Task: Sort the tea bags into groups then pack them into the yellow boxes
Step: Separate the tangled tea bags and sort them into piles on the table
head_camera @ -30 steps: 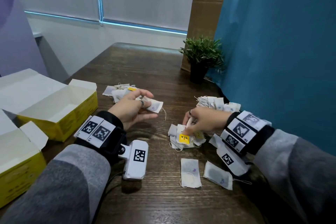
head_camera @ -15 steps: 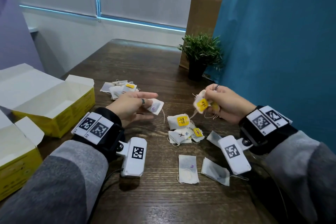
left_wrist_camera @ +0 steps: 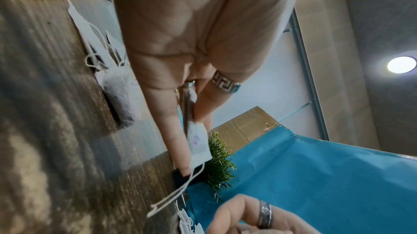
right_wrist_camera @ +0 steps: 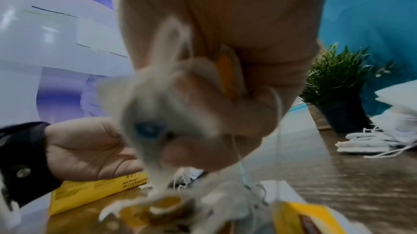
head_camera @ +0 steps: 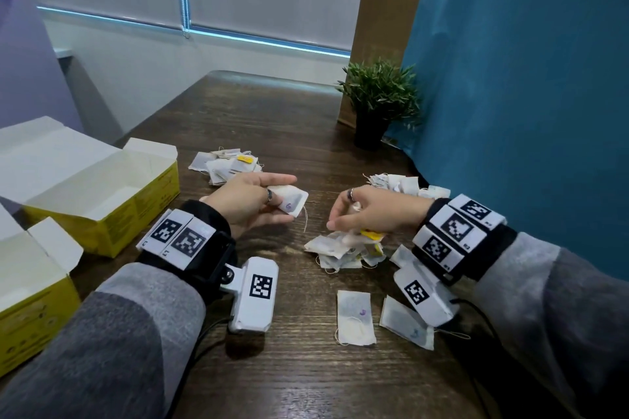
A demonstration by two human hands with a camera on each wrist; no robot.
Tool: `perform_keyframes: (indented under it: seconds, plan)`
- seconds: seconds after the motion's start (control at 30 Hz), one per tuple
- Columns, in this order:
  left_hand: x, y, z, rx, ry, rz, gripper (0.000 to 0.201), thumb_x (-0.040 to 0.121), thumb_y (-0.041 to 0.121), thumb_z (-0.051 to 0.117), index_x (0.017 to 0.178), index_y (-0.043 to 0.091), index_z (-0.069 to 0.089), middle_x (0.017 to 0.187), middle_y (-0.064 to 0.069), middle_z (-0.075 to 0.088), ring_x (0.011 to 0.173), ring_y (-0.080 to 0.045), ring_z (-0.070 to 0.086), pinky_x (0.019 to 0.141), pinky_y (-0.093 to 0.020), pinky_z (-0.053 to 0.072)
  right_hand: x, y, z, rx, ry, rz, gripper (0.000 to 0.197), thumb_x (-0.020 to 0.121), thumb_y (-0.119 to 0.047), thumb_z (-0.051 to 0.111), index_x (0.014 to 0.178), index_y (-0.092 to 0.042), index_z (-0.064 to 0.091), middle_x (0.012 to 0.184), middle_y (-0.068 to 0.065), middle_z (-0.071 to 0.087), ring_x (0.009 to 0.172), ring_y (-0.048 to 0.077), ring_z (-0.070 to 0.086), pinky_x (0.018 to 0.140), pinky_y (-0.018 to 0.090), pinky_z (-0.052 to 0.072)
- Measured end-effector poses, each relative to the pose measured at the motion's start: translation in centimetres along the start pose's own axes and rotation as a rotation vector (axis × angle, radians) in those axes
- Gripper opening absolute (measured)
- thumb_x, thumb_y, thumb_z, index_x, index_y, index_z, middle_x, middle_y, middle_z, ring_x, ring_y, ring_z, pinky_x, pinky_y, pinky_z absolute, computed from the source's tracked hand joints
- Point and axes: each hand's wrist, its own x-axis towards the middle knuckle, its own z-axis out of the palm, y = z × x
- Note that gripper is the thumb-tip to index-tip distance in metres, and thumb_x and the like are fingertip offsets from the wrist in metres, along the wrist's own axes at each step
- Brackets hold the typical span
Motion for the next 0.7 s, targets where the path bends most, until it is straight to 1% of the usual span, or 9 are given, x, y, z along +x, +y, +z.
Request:
perform_keyframes:
  seconds: [0.07,0.1,0.17,0.27,0.37,0.43,0.53,0.63,0.7]
  plan:
    - [0.1,0.0,-0.1,0.002,0.01,-0.013,0.042,0.089,-0.015,0.033,0.101,0.011,0.064,0.103,-0.017,0.059,0.092,-0.03,0.065,0.065,-0.033,0.06,0.2,-0.3,-0.3,0.005,0.047,-0.017,0.024,0.081,-0.038,0.069,0.098,-0.02,0.066,0.064,-0.014,0.062,0.056,-0.002,0.055,0.058,0.016,0.043]
    - [0.1,-0.1,-0.1,0.002,0.008,-0.021,0.043,0.089,-0.014,0.032,0.103,0.011,0.064,0.104,-0.02,0.061,0.093,-0.033,0.067,0.065,-0.034,0.06,0.3,-0.5,-0.5,0.002,0.055,-0.017,0.024,0.081,-0.036,0.07,0.099,-0.019,0.067,0.059,-0.015,0.059,0.056,-0.004,0.053,0.056,0.015,0.039]
    - [0.0,0.0,-0.1,0.005,-0.003,-0.035,0.044,0.088,-0.013,0.03,0.108,0.01,0.062,0.105,-0.025,0.064,0.092,-0.035,0.068,0.066,-0.035,0.06,0.3,-0.6,-0.7,0.021,0.025,0.012,0.029,0.078,-0.039,0.072,0.099,-0.019,0.068,0.071,-0.015,0.062,0.073,0.0,0.056,0.066,0.017,0.042]
    - [-0.1,0.1,-0.1,0.013,-0.007,-0.031,0.044,0.088,-0.011,0.032,0.114,0.01,0.062,0.102,-0.022,0.065,0.09,-0.033,0.068,0.067,-0.036,0.06,0.7,-0.9,-0.1,-0.07,-0.078,0.109,0.046,0.073,-0.056,0.068,0.098,-0.018,0.069,0.097,-0.002,0.068,0.095,0.014,0.061,0.087,0.029,0.049]
    - [0.0,0.0,-0.2,0.047,-0.006,-0.015,0.04,0.089,-0.007,0.04,0.112,0.014,0.065,0.092,-0.008,0.065,0.079,-0.021,0.065,0.074,-0.037,0.058,1.1,-0.9,1.0,-0.146,-0.115,0.079,0.027,0.075,-0.047,0.072,0.084,-0.022,0.066,0.079,-0.007,0.062,0.078,0.01,0.055,0.072,0.024,0.045]
    - [-0.1,0.0,-0.3,0.065,0.002,-0.009,0.034,0.09,-0.001,0.047,0.11,0.018,0.066,0.086,-0.004,0.063,0.077,-0.017,0.063,0.076,-0.034,0.055,0.9,-0.9,1.0,-0.113,-0.069,0.031,0.017,0.076,-0.037,0.074,0.08,-0.023,0.065,0.073,-0.009,0.059,0.074,0.009,0.052,0.069,0.023,0.044]
    - [-0.5,0.5,0.0,0.018,0.036,0.055,0.024,0.088,0.01,0.058,0.109,0.02,0.065,0.083,0.0,0.063,0.071,-0.013,0.06,0.063,-0.024,0.052,0.7,-0.8,0.2,0.049,0.091,-0.036,0.015,0.075,-0.03,0.076,0.075,-0.022,0.064,0.075,-0.007,0.062,0.074,0.01,0.057,0.075,0.026,0.048]
    - [-0.9,0.7,0.7,-0.01,-0.043,0.131,0.037,0.072,0.026,0.069,0.108,0.023,0.062,0.088,0.004,0.067,0.073,-0.01,0.063,0.068,-0.025,0.049,0.5,-1.2,-0.5,0.323,0.286,-0.152,0.019,0.076,-0.02,0.076,0.07,-0.015,0.059,0.059,-0.011,0.061,0.054,-0.001,0.052,0.057,0.015,0.043]
    - [-1.2,0.7,1.3,0.005,-0.13,0.165,0.049,0.061,0.023,0.071,0.109,0.024,0.059,0.088,0.004,0.07,0.073,-0.009,0.067,0.068,-0.024,0.054,0.4,-1.5,-0.4,0.471,0.328,-0.199,0.02,0.077,-0.016,0.075,0.068,-0.014,0.057,0.047,-0.014,0.058,0.045,-0.004,0.049,0.05,0.009,0.036]
